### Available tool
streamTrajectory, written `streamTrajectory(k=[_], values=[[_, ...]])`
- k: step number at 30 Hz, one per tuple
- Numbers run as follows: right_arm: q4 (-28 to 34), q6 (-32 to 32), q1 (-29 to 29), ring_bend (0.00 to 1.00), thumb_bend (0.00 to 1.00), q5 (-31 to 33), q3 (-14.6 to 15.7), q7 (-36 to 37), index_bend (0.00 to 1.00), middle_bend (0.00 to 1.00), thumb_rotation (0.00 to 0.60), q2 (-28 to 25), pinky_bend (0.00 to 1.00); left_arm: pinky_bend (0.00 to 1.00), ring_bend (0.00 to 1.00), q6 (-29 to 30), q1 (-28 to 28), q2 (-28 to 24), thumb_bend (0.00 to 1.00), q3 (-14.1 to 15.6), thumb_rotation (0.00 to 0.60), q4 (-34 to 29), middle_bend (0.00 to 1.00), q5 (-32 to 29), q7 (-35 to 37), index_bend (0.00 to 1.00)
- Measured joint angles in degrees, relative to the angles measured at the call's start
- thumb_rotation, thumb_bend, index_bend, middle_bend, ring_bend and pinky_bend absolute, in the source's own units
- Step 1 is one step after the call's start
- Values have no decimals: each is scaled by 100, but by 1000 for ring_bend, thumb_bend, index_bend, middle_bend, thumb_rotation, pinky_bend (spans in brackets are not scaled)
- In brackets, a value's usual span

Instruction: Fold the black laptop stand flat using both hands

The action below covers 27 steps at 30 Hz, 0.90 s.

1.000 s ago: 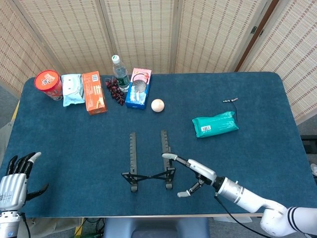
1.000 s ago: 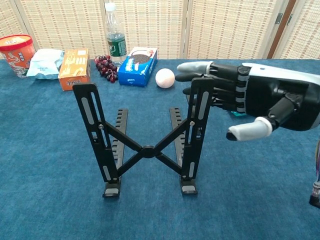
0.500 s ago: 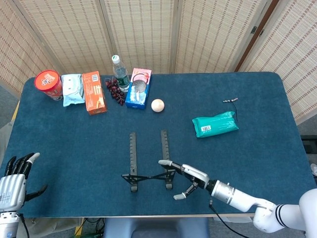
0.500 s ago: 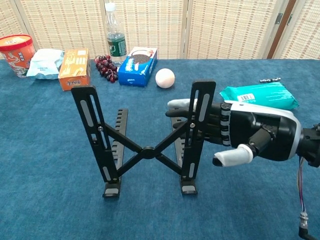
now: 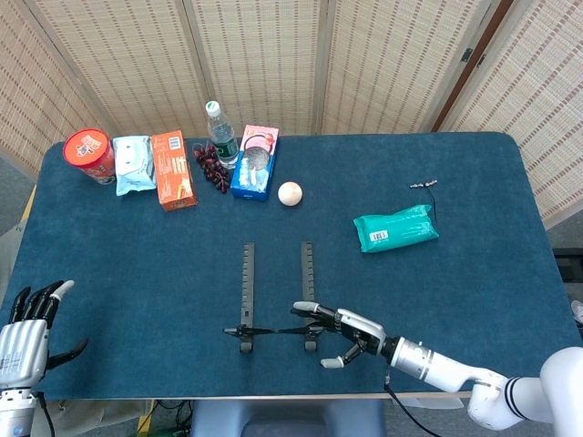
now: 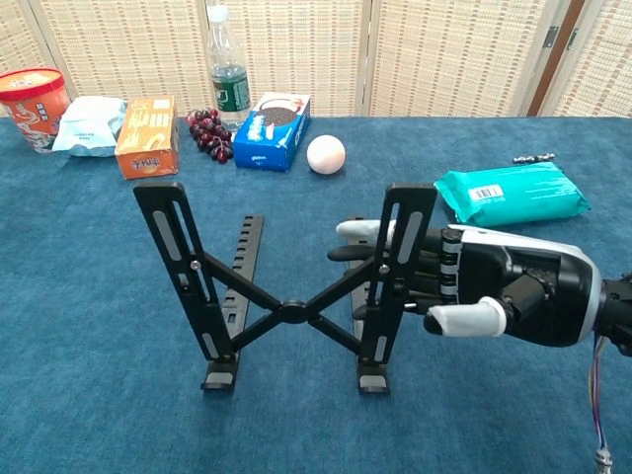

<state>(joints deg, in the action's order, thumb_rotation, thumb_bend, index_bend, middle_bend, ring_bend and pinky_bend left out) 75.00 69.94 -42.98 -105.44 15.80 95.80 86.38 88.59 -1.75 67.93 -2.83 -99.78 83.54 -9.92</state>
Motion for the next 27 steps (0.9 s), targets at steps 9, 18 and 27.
streamTrajectory(k=[9, 18, 27], values=[[-35, 75, 6, 0, 116, -10, 64, 57, 0, 97, 600, 2, 206, 0, 136, -52, -36, 11, 147, -9, 600, -13, 142, 0, -35, 133], [86, 160, 90, 0, 116, 96, -46, -807, 0, 93, 600, -154, 151, 0, 136, -384, -229, -86, 146, -26, 600, 62, 142, 69, 422, 133], [759, 341, 275, 0, 115, 152, -13, -1800, 0, 77, 600, -900, 151, 0, 143, -1157, -685, -330, 147, 26, 600, 138, 146, 329, 1913, 133]])
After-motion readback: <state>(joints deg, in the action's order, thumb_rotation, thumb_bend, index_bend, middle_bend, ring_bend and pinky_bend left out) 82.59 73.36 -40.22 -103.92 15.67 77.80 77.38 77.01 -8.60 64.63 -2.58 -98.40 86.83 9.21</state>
